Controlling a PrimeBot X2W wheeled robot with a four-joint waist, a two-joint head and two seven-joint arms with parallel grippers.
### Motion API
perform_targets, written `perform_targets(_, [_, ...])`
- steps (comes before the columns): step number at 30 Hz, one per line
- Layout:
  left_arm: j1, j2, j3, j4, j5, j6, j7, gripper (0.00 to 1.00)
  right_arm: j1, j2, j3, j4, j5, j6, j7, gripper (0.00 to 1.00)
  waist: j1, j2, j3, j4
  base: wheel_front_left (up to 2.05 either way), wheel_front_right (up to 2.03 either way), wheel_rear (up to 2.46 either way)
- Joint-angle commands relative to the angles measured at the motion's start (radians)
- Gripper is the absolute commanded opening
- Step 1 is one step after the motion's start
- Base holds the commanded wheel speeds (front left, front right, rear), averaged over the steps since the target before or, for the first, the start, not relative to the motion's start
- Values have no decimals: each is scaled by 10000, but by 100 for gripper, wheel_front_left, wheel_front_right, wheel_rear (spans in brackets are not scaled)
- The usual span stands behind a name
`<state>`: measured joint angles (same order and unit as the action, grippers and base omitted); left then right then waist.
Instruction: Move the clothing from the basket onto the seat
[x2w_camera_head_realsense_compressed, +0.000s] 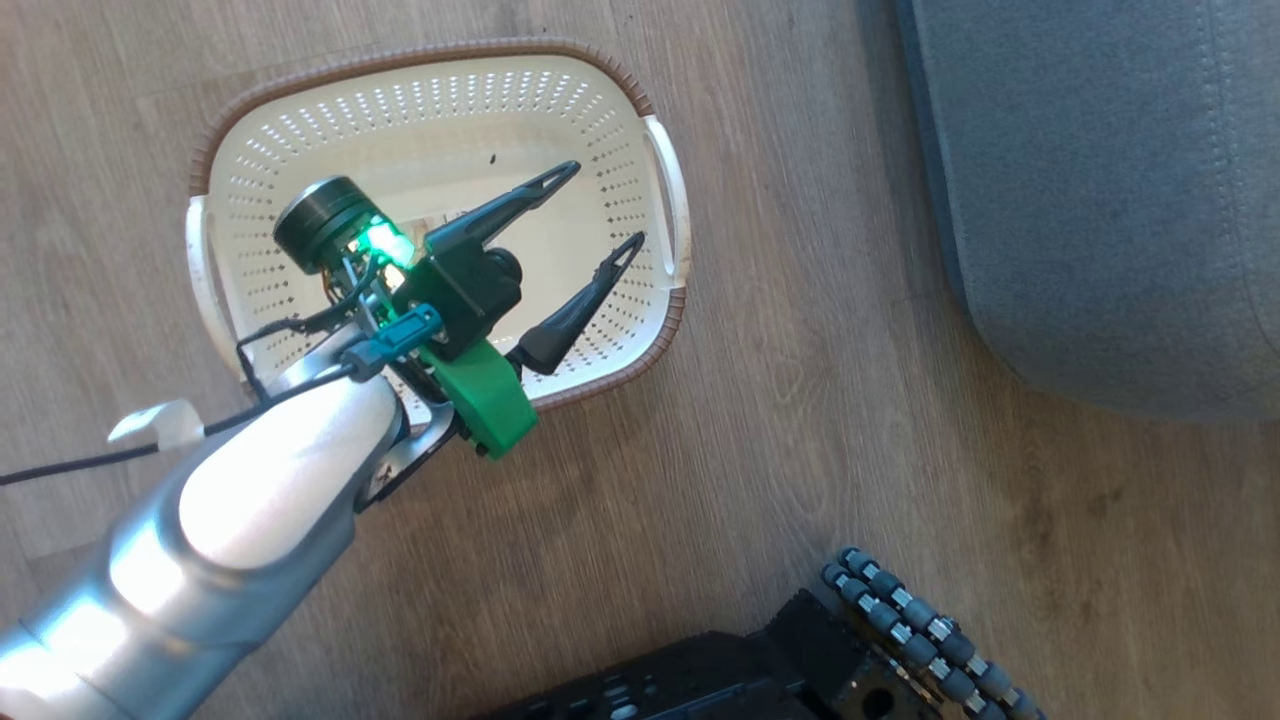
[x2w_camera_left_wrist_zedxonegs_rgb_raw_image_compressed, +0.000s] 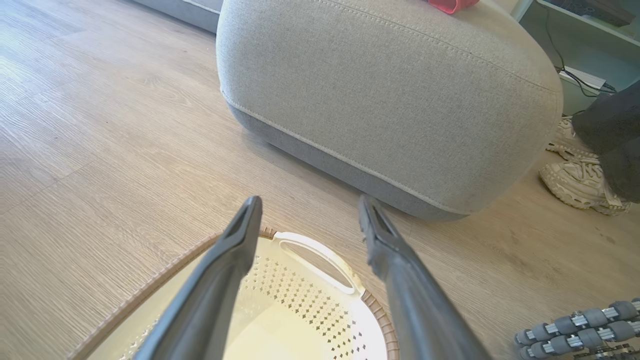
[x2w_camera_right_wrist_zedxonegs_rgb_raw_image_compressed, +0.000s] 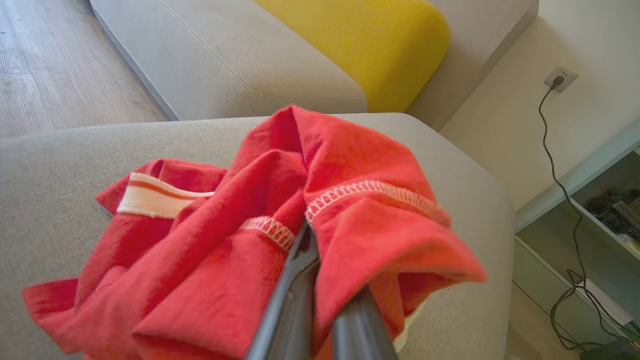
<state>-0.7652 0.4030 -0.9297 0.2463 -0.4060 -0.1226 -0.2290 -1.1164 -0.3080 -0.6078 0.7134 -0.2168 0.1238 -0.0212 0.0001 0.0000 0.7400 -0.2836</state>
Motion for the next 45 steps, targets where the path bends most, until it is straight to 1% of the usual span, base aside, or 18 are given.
perform_targets(1, [-149,138,247,-211,-27,65,-100,100,408,-212,-173,47,37,69,-341,2,-1,0,-58,64,0,0,0])
perform_targets(3, [-148,82,258,-134,-41,71,-141,100,693,-167,-219,428,45,69,-639,23,-1,0,-140,89,0,0,0])
perform_targets(4, [-148,82,258,-134,-41,71,-141,100,693,-167,-219,428,45,69,-639,23,-1,0,-140,89,0,0,0])
perform_targets(5, [-142,44,263,-90,-49,75,-161,100,812,-164,-273,602,93,69,-804,42,-1,0,-192,97,0,0,0])
perform_targets(6, [-139,3,264,-45,-59,74,-178,100,938,-186,-246,786,114,69,-964,75,-1,0,-243,104,0,0,0])
perform_targets(7, [-133,-38,265,2,-65,74,-196,100,1054,-214,-180,979,139,69,-1113,100,-1,0,-303,107,0,0,0])
perform_targets(12, [-34,-213,295,225,-108,71,-268,100,1668,-277,347,1671,424,69,-1887,100,-1,0,-662,59,0,0,0])
perform_targets(15, [42,-308,336,318,-122,67,-296,100,2056,-276,636,1837,657,69,-2159,100,-1,0,-906,53,0,0,0])
perform_targets(24, [392,-690,649,492,-150,48,-323,100,3601,-117,1593,1559,1347,69,-2392,100,-1,0,-1674,214,0,0,0])
perform_targets(27, [555,-801,883,498,-112,39,-325,100,4127,-6,2030,1143,1579,69,-2400,100,-1,0,-1939,322,0,0,0])
perform_targets(31, [850,-999,1208,550,-50,19,-325,100,4821,349,2776,283,1931,69,-2403,100,-1,0,-2373,537,0,0,0])
perform_targets(35, [1193,-1174,1602,640,10,-2,-326,100,5283,433,3655,-479,2265,69,-2404,100,-1,0,-2822,825,0,0,0])
perform_targets(39, [1557,-1387,2096,740,65,-19,-326,100,5484,396,4446,-1063,2710,69,-2404,100,-1,0,-3298,1217,0,0,0])
perform_targets(45, [2136,-1765,2940,908,177,-40,-326,100,5682,431,5504,-1673,3286,69,-2405,100,-1,0,-3968,2004,0,0,0])
